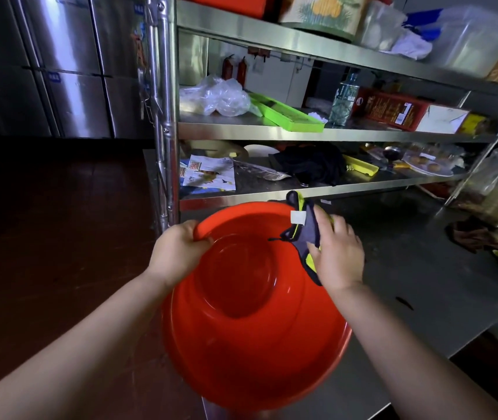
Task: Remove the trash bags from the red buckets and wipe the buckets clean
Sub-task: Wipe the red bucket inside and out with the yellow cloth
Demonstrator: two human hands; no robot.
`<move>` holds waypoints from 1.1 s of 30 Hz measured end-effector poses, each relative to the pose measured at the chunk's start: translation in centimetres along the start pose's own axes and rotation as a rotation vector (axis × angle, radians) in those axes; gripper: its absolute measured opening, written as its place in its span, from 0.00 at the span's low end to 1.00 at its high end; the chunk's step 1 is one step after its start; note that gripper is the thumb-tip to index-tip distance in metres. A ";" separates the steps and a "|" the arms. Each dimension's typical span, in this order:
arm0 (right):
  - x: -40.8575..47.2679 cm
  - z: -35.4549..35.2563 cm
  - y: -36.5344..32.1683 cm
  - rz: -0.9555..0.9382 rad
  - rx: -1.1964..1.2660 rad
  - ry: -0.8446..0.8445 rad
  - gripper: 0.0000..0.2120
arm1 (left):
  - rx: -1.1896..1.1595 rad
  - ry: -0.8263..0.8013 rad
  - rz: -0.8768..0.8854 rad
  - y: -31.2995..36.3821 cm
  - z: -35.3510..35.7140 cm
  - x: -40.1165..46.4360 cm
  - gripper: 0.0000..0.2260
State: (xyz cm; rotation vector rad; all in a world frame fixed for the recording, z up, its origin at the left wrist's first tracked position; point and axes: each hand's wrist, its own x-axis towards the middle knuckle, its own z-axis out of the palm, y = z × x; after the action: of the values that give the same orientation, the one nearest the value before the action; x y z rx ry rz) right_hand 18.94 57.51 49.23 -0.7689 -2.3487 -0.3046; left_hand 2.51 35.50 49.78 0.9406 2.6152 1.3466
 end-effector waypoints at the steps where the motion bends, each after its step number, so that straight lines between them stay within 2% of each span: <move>1: 0.3 -0.2 -0.3 0.016 0.004 -0.009 0.37 | 0.007 0.000 0.002 0.2 0.1 -0.1 0.07; 5: 2.8 -1.2 -3.1 -0.080 -0.043 0.024 0.32 | 0.021 -0.006 0.031 0.9 1.0 -1.0 0.03; 11: 4.2 -0.8 -3.6 -0.226 -0.113 0.062 0.31 | -0.258 0.016 -0.115 -0.6 1.8 -1.5 0.04; 13: 4.1 -0.6 -2.8 -0.168 -0.101 0.031 0.30 | -0.340 0.044 -0.166 -1.4 1.6 -1.5 0.04; 17: 2.4 -0.3 -0.8 0.138 0.040 -0.147 0.28 | -0.548 0.129 -0.330 -3.0 0.9 -2.1 0.03; 19: 1.3 -0.2 -0.4 0.187 0.046 -0.172 0.27 | -0.562 0.134 -0.368 -3.4 0.5 -2.6 0.05; 22: 1.2 -0.8 -0.4 0.139 0.057 -0.186 0.25 | -0.448 0.043 -0.334 -3.1 -0.3 -2.5 0.11; 24: 2.0 -1.5 -0.7 0.059 0.053 -0.184 0.27 | -0.280 -0.033 -0.247 -2.0 -1.0 -1.7 0.18; 27: 3.9 -2.8 -2.7 -0.186 -0.003 -0.182 0.28 | -0.008 -0.059 0.086 0.3 -1.3 0.4 0.28; 28: 4.4 -3.0 -3.6 -0.264 -0.023 -0.179 0.29 | 0.096 -0.085 0.157 0.9 -1.1 1.0 0.28; 30: 5.1 -3.2 -5.0 -0.353 -0.052 -0.164 0.29 | 0.217 -0.140 0.150 1.7 -0.6 1.8 0.23; 33: 5.5 -2.5 -5.6 -0.364 -0.074 -0.129 0.30 | 0.164 -0.147 0.097 1.5 -0.5 2.1 0.15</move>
State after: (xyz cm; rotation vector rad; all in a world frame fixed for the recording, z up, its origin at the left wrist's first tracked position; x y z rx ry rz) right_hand 13.43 54.48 54.51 -0.3979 -2.6088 -0.5118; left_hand 1.41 36.94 51.66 1.1551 2.6291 1.0468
